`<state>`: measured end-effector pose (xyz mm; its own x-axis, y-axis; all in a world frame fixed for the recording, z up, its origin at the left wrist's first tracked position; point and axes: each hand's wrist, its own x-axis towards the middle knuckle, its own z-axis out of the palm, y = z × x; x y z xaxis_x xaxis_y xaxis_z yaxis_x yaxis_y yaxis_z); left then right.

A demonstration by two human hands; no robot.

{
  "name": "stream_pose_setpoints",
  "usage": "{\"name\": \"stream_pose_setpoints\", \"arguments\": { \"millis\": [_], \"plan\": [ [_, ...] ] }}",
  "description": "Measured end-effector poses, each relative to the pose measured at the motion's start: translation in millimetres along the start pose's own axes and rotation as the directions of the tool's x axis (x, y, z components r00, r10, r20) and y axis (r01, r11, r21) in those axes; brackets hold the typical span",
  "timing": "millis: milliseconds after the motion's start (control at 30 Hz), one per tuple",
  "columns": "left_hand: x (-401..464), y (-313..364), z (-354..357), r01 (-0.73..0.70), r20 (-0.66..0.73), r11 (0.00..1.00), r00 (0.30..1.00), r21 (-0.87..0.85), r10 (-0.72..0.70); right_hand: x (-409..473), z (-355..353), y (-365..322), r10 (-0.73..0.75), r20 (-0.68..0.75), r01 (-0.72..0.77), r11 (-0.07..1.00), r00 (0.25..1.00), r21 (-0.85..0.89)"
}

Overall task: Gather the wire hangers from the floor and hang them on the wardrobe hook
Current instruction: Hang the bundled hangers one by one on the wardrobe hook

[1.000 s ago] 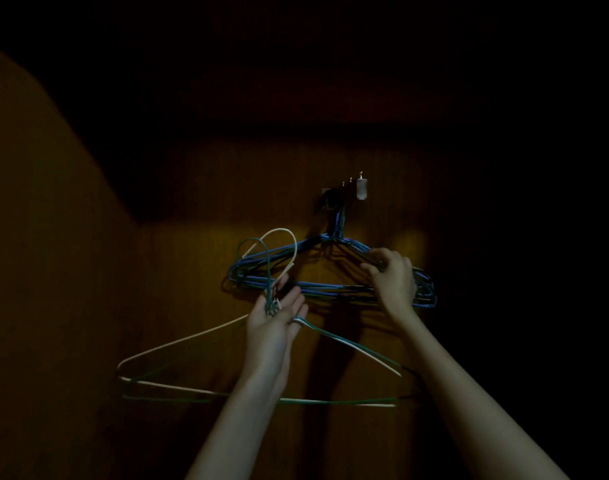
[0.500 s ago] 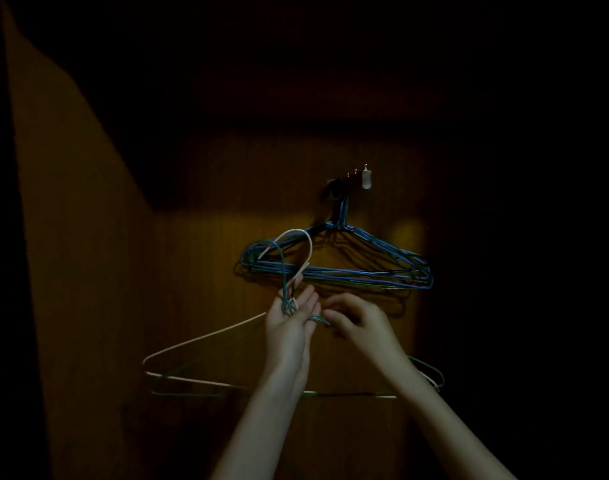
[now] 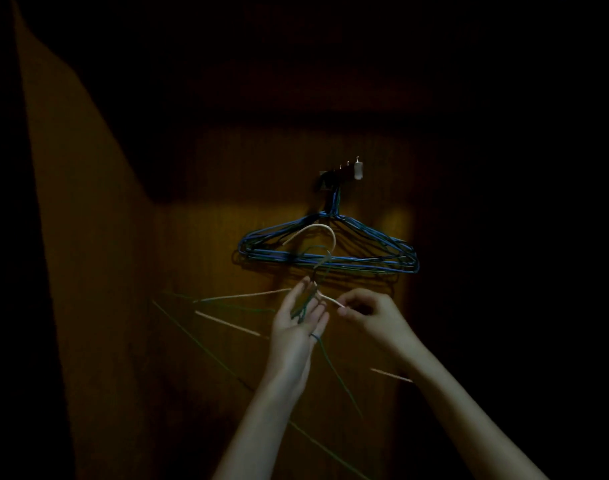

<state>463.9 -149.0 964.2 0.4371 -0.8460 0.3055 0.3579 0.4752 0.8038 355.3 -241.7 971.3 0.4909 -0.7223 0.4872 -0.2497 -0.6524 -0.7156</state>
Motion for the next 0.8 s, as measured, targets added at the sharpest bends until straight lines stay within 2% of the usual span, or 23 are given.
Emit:
{"name": "stream_pose_setpoints", "arguments": {
  "millis": [167,333,500,633,800],
  "plan": [
    [2,3,-5,-0.026,0.014,1.000,1.000,0.014,0.026,-1,-12,2,0.019,-0.145,-0.021,1.000,0.989,-0.008],
    [-1,-2,-4,-0.019,0.031,0.999,0.999,0.048,0.018,-5,-16,7,0.022,-0.305,-0.088,0.975,0.952,-0.204],
    [6,-4,-1,-0.010,0.061,1.000,0.998,0.014,0.009,-4,-24,10,-0.048,-0.435,-0.092,0.951,0.899,-0.296],
    [11,0,2,-0.001,0.090,1.000,0.996,-0.025,0.003,4,-34,13,-0.109,-0.496,-0.090,0.928,0.861,-0.361],
    [21,-4,3,-0.057,0.048,0.998,0.997,-0.035,0.058,15,-39,13,-0.197,-0.530,-0.033,0.919,0.825,-0.392]
  ]
}}
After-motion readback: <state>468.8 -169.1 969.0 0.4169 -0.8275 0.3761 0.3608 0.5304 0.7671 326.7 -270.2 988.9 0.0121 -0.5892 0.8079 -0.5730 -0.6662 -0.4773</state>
